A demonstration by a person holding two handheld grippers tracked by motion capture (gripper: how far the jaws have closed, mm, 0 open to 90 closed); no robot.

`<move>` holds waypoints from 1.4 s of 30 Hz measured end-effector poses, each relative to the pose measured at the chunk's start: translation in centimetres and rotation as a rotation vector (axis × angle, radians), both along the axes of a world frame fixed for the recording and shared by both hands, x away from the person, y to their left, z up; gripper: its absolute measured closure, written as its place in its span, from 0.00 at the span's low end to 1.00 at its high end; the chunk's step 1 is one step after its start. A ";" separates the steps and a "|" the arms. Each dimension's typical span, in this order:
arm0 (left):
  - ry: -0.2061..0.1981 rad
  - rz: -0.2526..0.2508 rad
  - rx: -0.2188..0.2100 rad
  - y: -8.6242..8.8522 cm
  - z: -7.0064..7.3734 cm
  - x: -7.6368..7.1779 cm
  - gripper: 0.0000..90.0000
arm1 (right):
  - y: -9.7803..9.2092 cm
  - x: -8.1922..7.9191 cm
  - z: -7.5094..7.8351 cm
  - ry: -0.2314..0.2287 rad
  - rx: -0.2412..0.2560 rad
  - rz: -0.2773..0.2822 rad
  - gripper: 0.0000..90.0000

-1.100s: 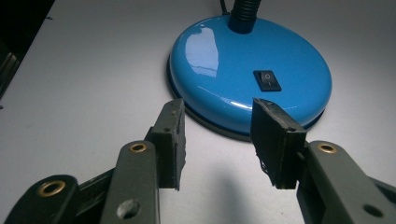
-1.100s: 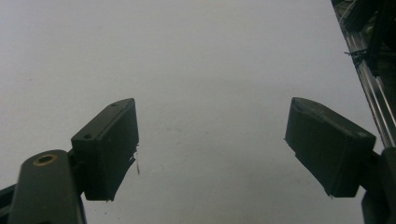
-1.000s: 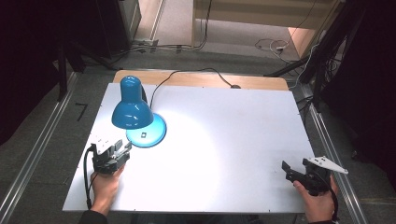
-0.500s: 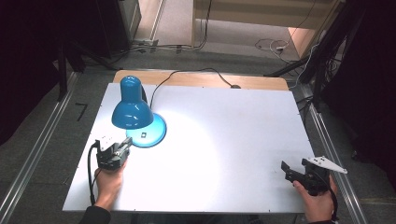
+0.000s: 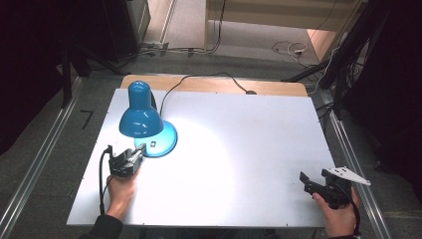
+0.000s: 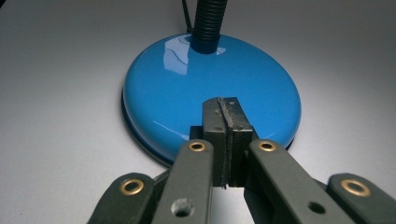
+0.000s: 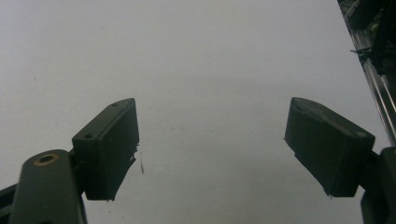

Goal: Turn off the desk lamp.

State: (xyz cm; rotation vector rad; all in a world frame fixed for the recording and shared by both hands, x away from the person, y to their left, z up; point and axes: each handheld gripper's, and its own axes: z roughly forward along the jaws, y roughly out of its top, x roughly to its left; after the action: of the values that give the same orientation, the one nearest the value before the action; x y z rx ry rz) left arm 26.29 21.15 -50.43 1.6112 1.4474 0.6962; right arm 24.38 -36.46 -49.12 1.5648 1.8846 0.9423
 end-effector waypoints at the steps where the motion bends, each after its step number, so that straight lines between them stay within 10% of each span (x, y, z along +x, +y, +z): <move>1: 0.002 -0.001 -0.001 -0.1 0.0 0.1 1.00 | 0.0 0.0 0.0 0.000 0.001 0.000 0.18; 42: 0.026 -0.041 0.017 -1.1 -0.4 2.3 1.00 | -0.1 -0.1 0.1 -0.007 0.005 0.002 0.19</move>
State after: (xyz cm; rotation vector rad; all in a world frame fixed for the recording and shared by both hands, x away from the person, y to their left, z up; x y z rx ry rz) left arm 28.60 20.02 -50.79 1.6641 1.4260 0.6682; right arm 24.32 -36.53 -48.99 1.5608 1.8805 0.9522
